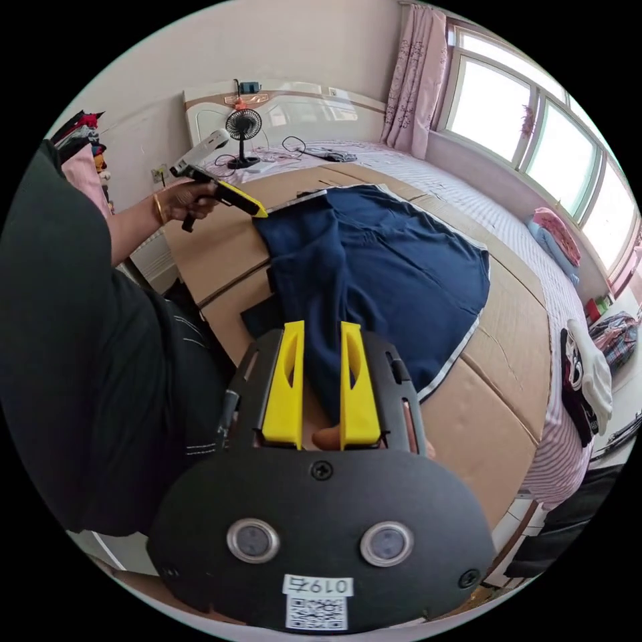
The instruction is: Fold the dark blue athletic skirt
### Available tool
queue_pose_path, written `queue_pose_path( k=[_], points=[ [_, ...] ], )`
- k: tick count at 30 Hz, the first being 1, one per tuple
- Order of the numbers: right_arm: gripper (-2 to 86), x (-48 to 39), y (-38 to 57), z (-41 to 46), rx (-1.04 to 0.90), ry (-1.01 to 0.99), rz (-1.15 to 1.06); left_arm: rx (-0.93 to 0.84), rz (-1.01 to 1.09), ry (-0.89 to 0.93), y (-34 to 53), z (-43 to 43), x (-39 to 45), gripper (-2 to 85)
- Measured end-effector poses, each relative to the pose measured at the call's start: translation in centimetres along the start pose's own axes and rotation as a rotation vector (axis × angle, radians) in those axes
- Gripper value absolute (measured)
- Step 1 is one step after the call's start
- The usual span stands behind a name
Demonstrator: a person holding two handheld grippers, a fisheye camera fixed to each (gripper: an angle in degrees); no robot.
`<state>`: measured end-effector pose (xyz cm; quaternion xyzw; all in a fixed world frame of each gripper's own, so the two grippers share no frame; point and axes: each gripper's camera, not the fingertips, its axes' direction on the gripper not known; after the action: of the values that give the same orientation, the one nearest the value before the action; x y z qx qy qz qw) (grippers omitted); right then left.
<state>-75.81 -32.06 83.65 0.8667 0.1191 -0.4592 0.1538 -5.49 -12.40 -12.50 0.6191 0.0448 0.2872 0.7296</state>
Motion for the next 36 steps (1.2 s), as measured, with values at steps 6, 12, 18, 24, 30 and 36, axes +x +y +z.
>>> queue_pose_path(
  k=[6, 12, 18, 24, 30, 36],
  points=[
    [9.2, -1.5, 1.9, 0.5, -0.093, 0.068, -0.076, 0.075, 0.122, 0.280, 2.6, -5.5, 1.4, 1.8],
    [8.5, 1.4, 4.2, -0.4, -0.048, 0.078, -0.001, 0.086, 0.242, 0.346, 11.1, -13.6, 3.0, 1.7],
    [0.3, 8.6, 8.6, -1.7, 0.146, 0.165, 0.302, -0.007, -0.146, 0.106, 16.4, -10.0, -1.7, 1.4],
    [-0.8, 18.8, 15.5, -0.5, 0.175, 0.330, 0.567, 0.194, -0.132, -0.410, 14.5, -10.2, -0.6, 1.1],
    [-0.7, 30.0, 21.1, 1.0, -0.053, 0.619, 0.826, 0.131, -0.209, -0.951, 9.1, -7.1, -4.4, 0.7],
    [-0.7, 38.6, 27.1, 3.4, -0.163, 0.554, 0.888, 0.053, -0.390, -0.813, 6.2, -7.9, -15.0, 0.7]
  ],
)
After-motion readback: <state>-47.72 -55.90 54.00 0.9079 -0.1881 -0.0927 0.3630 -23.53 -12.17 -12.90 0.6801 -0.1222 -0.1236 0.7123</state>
